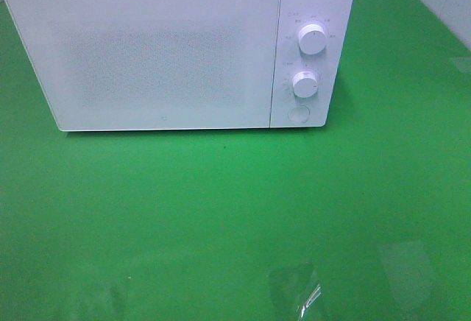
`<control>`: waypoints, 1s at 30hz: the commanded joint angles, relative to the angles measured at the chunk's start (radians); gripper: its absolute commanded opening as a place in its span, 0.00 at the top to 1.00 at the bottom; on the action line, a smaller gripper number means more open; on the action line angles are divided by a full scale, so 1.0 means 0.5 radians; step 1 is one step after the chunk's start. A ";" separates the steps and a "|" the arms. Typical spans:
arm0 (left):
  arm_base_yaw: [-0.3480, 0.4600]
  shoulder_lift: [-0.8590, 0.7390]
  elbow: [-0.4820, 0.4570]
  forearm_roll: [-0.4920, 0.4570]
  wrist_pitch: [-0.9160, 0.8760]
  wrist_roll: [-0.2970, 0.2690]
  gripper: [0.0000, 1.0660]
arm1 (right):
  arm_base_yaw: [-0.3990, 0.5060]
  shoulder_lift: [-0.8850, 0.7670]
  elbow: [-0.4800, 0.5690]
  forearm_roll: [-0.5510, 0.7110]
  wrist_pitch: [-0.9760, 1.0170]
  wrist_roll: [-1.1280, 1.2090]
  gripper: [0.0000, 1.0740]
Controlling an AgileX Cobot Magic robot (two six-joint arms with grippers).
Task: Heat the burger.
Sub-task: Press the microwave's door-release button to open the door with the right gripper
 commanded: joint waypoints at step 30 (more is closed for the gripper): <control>0.000 -0.034 0.008 -0.006 -0.028 -0.002 0.08 | -0.004 0.730 -0.080 0.030 -0.898 0.012 0.29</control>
